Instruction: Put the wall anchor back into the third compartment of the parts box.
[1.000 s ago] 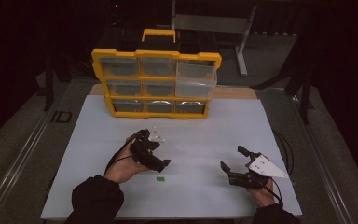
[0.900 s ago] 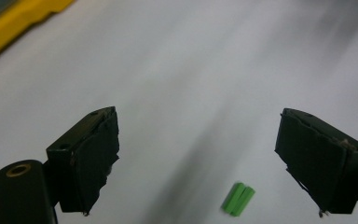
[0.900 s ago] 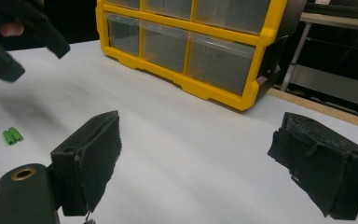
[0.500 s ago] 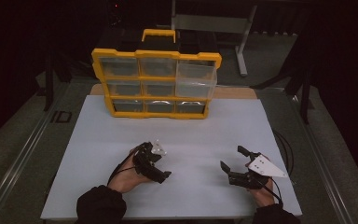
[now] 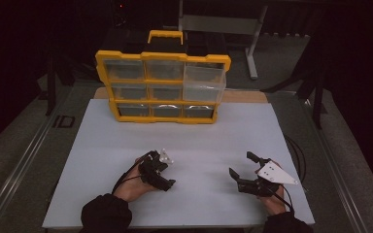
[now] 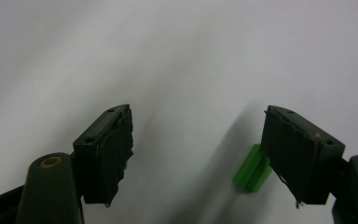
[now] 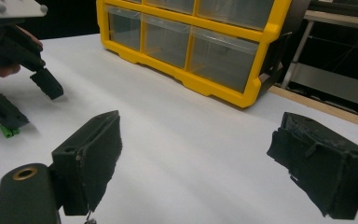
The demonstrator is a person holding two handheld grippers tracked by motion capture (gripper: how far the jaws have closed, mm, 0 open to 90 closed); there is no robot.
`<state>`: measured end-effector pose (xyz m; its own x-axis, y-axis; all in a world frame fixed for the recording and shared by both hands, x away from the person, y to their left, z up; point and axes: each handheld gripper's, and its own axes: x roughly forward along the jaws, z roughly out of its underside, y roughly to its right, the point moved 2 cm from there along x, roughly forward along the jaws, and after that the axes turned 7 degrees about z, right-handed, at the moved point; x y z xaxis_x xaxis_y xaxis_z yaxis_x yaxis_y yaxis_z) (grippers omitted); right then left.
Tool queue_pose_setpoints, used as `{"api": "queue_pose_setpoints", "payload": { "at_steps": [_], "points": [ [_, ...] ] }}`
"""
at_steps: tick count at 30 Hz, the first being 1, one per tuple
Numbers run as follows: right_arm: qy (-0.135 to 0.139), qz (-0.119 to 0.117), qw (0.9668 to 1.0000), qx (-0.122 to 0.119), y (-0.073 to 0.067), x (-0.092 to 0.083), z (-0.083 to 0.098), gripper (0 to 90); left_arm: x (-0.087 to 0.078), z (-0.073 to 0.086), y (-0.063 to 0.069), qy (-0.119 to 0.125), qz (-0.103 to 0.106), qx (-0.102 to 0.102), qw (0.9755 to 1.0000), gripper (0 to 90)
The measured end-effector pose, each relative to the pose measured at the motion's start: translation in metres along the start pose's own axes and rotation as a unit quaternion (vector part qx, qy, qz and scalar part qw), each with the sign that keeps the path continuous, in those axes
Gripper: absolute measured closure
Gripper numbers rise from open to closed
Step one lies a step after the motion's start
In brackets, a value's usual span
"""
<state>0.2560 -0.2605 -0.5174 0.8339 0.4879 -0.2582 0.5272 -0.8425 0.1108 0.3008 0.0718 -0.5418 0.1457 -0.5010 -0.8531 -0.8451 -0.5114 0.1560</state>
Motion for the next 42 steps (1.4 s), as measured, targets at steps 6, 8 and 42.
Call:
{"api": "queue_pose_setpoints", "payload": {
  "at_steps": [6, 8, 42],
  "points": [
    [0.000, -0.001, 1.0000, -0.001, 0.000, 0.000, 0.000, 14.0, 0.000, 0.002, -0.001, 0.005, 0.009, -0.002, 0.9999, 27.1],
    [0.000, -0.001, 1.0000, -0.003, 0.000, 0.000, 0.000, 14.0, 0.000, 0.002, 0.000, 0.004, 0.009, 0.001, 1.0000, 27.0],
    [-0.005, -0.003, 0.9999, -0.008, -0.002, 0.001, 0.000, 14.3, -0.009, 0.012, -0.008, -0.026, -0.016, -0.018, 0.9994, 40.9]
  ]
}}
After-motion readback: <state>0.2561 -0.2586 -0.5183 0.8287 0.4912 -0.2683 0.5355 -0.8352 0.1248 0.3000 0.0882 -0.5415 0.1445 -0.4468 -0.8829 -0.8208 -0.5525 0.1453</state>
